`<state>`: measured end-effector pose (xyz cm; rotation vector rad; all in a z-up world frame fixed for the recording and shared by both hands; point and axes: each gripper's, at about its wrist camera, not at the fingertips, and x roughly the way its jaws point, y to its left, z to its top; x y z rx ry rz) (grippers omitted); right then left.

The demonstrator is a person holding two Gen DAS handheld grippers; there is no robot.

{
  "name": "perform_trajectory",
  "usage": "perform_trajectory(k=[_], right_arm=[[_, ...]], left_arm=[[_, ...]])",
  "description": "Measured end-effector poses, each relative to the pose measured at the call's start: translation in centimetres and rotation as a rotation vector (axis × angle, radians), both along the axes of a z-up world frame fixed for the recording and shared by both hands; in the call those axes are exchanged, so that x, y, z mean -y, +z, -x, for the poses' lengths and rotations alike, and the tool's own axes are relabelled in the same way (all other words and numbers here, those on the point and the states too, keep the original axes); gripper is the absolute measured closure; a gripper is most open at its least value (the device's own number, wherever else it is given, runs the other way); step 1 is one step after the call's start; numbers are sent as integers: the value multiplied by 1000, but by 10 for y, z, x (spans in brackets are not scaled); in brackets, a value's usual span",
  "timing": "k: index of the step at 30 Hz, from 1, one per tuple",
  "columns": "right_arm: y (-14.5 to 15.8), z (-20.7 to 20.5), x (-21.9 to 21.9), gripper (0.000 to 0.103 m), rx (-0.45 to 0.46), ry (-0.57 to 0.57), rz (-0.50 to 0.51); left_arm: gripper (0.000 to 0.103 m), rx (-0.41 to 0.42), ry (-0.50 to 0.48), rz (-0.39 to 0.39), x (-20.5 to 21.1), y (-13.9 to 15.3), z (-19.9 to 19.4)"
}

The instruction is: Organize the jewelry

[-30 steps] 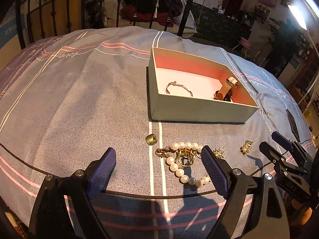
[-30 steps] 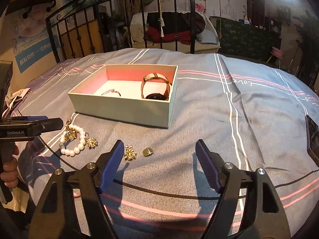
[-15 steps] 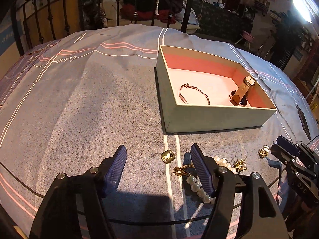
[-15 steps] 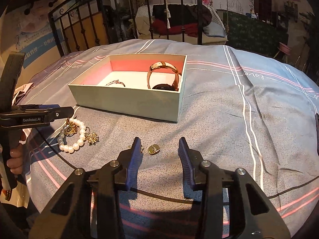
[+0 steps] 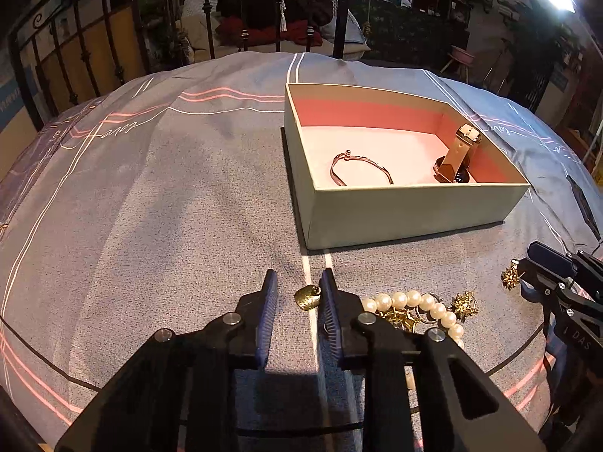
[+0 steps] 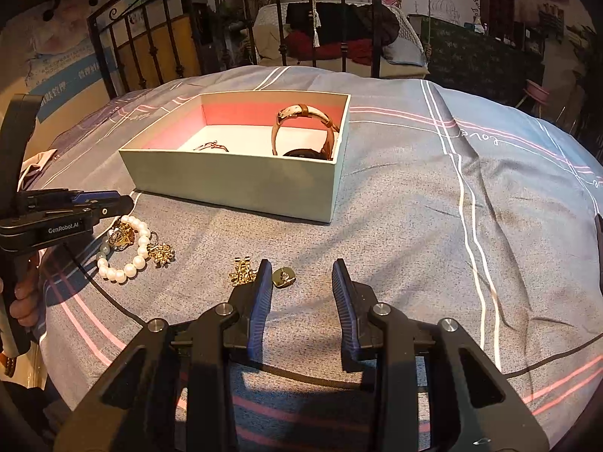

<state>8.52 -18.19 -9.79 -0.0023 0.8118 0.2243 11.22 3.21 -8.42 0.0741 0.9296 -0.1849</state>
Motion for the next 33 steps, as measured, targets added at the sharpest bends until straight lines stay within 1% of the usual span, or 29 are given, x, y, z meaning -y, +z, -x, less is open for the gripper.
perform_trajectory(k=[1,4,9,11,13,14,15,16,20,24,28,33], right_arm=[[0,0,-1,69,0,5,3],[-2,1,-5,69,-3,26,13],[-5,-2,-7,69,-11,45,20],[-6,-1,-9,71,-8,51,28],[-5,0,-11,80,-2,59,43],[-5,0,-12,83,2,61,49],[-5,1,-13,91,3,66,49],[-6,2,-13,92,6,66,50],[-3,4,-11,92,19,61,41],[3,7,-8,92,36,58,18],[9,8,-5,92,52,50,-6],[17,7,-5,92,64,52,-20]], left_arm=[[89,3,-7,-2,1,0,1],[89,13,-15,-20,6,0,3],[89,5,-10,4,4,1,2],[89,-1,-4,21,2,2,1],[89,-7,-1,35,1,2,1],[89,-6,-2,36,2,3,2],[89,-6,-6,38,2,3,2],[89,-4,-9,39,3,4,3],[89,6,-19,55,3,8,8],[89,15,-15,95,-2,15,12],[89,28,-13,94,-1,21,14],[89,45,-34,101,8,30,16]])
